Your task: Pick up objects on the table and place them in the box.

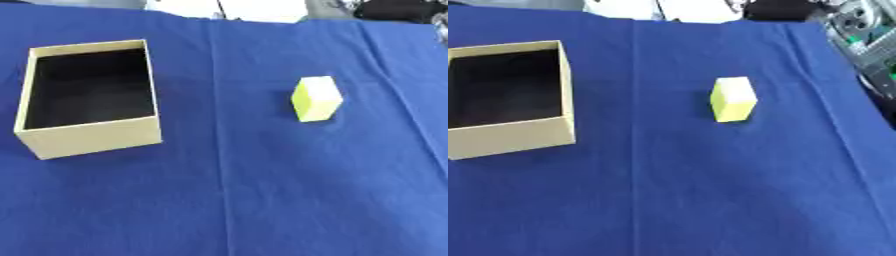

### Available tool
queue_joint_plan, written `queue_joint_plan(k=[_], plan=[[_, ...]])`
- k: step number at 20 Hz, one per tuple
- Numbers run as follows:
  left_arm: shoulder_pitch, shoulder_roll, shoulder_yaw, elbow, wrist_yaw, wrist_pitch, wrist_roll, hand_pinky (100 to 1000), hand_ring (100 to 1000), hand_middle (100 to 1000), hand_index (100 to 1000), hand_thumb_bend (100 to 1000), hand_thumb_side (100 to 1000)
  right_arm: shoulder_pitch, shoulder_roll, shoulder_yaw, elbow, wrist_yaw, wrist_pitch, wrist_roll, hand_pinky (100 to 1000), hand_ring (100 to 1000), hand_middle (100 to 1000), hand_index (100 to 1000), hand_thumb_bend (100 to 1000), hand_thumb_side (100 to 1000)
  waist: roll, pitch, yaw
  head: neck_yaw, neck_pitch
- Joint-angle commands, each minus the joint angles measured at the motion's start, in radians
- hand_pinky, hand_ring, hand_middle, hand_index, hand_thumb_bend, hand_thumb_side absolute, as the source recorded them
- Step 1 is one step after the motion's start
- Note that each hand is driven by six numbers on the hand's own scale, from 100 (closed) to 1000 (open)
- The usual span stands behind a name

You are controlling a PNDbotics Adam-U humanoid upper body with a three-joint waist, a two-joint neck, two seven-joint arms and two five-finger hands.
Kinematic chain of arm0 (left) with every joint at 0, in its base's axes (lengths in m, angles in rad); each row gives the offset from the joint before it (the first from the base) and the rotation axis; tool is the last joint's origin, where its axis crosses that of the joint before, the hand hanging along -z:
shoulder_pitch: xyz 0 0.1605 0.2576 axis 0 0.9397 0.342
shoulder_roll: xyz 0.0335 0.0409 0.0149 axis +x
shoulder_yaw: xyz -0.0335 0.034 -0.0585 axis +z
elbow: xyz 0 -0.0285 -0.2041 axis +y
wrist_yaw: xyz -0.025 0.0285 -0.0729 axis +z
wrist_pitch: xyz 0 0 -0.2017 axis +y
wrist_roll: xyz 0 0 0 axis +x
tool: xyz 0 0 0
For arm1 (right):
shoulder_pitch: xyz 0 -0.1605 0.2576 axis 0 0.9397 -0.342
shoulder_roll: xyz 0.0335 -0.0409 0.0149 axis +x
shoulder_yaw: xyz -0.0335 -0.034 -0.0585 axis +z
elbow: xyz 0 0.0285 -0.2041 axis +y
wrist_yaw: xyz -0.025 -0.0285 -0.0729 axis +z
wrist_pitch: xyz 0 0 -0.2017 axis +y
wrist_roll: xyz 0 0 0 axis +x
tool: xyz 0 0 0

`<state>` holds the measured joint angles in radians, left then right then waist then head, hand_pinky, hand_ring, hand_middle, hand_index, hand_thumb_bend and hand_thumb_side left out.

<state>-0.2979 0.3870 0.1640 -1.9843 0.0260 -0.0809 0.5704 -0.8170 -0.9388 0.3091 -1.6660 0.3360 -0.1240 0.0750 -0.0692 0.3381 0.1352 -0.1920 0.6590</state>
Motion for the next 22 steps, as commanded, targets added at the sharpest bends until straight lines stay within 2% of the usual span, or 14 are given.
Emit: queue_joint_plan(k=[1, 2, 4, 8, 18, 22], plan=[[-0.001, 0.026, 0.002, -0.016, 0.003, 0.000, -0.003, 907, 665, 616, 675, 324, 831, -0.046, -0.028, 0.056, 0.051, 0.054, -0.019, 0.049, 936, 989, 928, 966, 398, 541, 0.004, -0.026, -0.003, 0.000, 0.000], [-0.001, 0.026, 0.002, -0.016, 0.003, 0.000, -0.003, 907, 665, 616, 674, 323, 831, -0.057, -0.027, 0.073, 0.066, 0.069, -0.028, 0.064, 943, 998, 929, 972, 454, 555, 0.004, -0.026, -0.003, 0.000, 0.000], [0.000, 0.027, 0.002, -0.016, 0.003, 0.000, -0.003, 906, 665, 616, 674, 322, 831, -0.074, -0.027, 0.099, 0.092, 0.098, -0.049, 0.093, 949, 1000, 923, 980, 505, 561, 0.004, -0.027, -0.003, 0.000, 0.000], [0.000, 0.027, 0.002, -0.016, 0.003, 0.001, -0.004, 906, 664, 616, 674, 320, 831, -0.084, -0.023, 0.116, 0.131, 0.155, -0.101, 0.150, 960, 1000, 911, 982, 504, 645, 0.003, -0.025, -0.004, 0.001, 0.000], [-0.002, 0.029, 0.003, -0.016, 0.001, 0.002, -0.008, 905, 663, 615, 673, 315, 831, -0.022, -0.050, 0.064, 0.180, 0.293, -0.252, 0.303, 990, 1000, 956, 998, 555, 801, 0.003, -0.021, -0.005, 0.006, -0.001], [-0.003, 0.031, 0.003, -0.016, 0.001, 0.002, -0.009, 905, 662, 614, 672, 315, 829, 0.023, -0.076, 0.052, 0.203, 0.285, -0.288, 0.358, 1000, 1000, 968, 1000, 537, 755, 0.000, -0.019, -0.004, 0.011, -0.003]])
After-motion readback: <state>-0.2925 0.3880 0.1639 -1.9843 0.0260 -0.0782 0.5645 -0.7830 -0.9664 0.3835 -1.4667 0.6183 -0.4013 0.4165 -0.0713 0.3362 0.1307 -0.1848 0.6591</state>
